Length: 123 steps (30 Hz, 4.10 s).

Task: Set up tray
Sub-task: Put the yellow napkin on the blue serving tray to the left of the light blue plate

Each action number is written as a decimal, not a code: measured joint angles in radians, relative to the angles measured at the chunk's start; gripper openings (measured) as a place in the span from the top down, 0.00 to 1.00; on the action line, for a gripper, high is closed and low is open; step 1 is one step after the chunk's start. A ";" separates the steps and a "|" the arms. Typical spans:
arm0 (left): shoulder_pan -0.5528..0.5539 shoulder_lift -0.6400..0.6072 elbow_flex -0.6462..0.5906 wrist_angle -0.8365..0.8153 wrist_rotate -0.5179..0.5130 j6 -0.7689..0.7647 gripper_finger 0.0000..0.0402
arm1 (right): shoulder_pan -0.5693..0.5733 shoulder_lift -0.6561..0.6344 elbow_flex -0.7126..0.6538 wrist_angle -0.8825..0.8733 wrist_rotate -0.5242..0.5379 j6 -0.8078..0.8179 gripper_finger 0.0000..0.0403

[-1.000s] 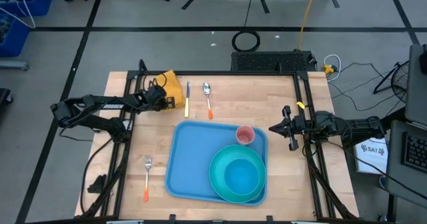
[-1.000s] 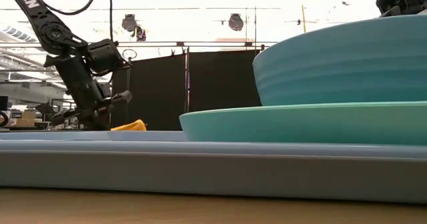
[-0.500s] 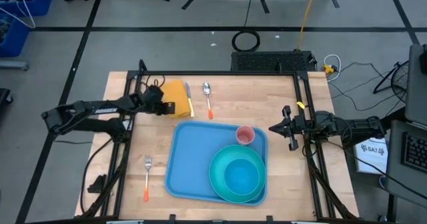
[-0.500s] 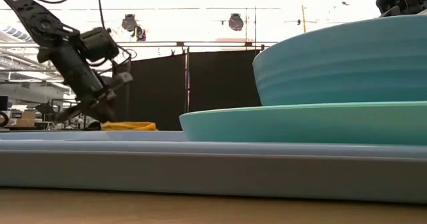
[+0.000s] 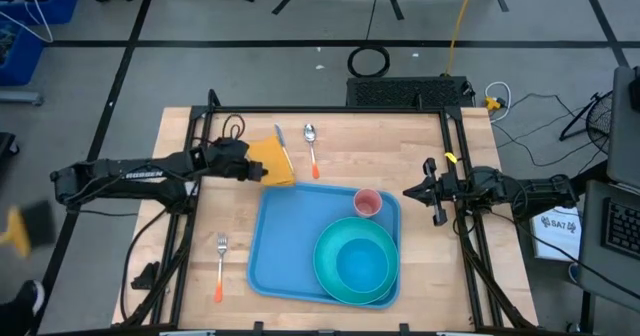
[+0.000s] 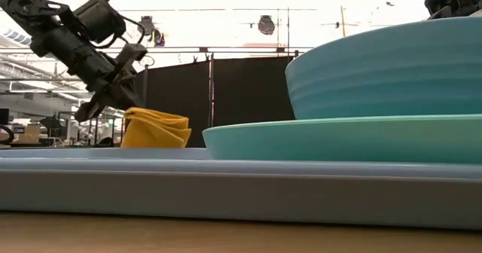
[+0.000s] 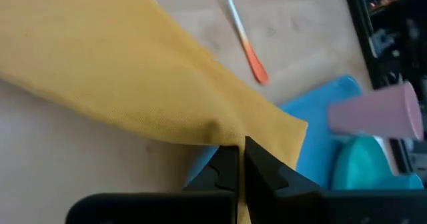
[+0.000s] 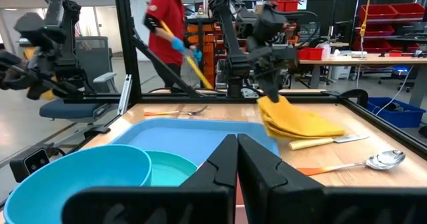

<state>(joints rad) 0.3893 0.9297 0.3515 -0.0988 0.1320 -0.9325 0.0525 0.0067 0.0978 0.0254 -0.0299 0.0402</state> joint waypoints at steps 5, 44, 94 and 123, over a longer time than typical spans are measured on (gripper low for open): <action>-0.119 -0.002 0.000 -0.002 -0.029 -0.080 0.99 | 0.000 0.000 0.000 0.000 0.000 0.000 0.99; -0.894 0.479 0.003 0.445 -0.243 -0.807 0.99 | 0.000 0.000 0.000 0.012 -0.001 0.004 0.99; -0.950 0.563 0.208 0.291 -0.257 -0.718 0.71 | 0.000 0.000 0.000 0.007 -0.003 0.012 0.99; -0.600 0.717 0.590 -0.215 -0.170 -0.209 1.00 | 0.000 0.005 0.000 0.001 -0.001 0.008 0.99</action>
<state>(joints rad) -0.2111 1.6469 0.9413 -0.3134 -0.0383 -1.1415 0.0524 0.0117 0.0982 0.0268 -0.0307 0.0483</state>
